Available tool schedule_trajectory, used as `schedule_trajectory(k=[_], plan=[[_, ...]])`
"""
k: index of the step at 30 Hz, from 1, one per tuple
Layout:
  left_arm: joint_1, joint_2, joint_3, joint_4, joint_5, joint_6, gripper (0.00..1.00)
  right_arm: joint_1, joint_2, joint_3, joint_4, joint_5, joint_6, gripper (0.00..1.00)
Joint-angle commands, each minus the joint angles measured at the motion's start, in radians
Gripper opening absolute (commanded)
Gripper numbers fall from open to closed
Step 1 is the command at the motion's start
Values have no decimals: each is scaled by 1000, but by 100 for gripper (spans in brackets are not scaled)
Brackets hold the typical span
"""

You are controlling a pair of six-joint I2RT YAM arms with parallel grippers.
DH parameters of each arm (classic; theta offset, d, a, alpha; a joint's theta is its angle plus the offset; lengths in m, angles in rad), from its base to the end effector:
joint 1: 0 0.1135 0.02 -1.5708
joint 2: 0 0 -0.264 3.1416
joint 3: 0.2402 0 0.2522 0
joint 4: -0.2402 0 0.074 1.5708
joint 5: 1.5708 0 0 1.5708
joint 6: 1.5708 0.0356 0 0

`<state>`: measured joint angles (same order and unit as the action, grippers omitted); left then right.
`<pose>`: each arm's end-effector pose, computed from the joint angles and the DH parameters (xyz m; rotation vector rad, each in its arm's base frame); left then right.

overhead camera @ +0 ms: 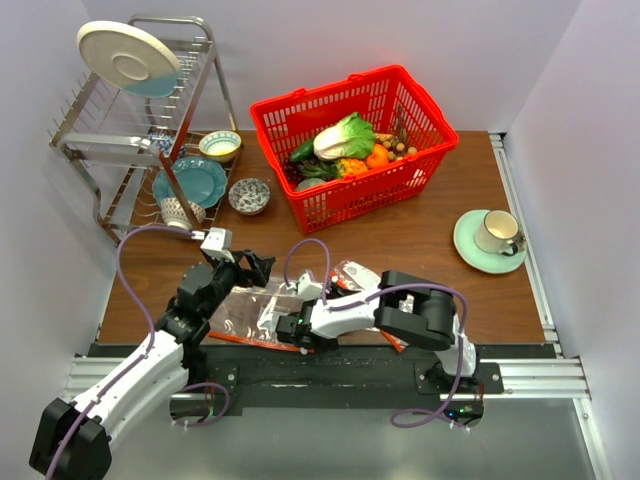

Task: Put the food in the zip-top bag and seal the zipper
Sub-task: Pick up the zipper food storage bag at the center of the board.

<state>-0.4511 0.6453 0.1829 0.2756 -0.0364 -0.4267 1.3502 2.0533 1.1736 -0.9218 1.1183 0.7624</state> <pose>0.1470 -0.0698 0.1964 -0.0052 1.7971 -0.6032 0.1022 0.3095 0.1097 -0.7611 1.9843 -0.8665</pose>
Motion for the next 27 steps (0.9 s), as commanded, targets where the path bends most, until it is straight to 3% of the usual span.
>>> schedule_trajectory(k=[1,4,10,18,27], plan=[[2,-1,17,47,4,16,98,4,5,66,-112,116,146,15],[3,5,17,50,4,16,98,4,-4,89,-135,118,149,0],[3,-3,13,50,15,19,98,4,-125,86,-97,75,37,0],[3,19,13,95,85,16,99,0,-502,-63,248,-274,-337,0],[2,54,21,266,283,-70,98,-52,-645,-14,207,-511,-477,0]])
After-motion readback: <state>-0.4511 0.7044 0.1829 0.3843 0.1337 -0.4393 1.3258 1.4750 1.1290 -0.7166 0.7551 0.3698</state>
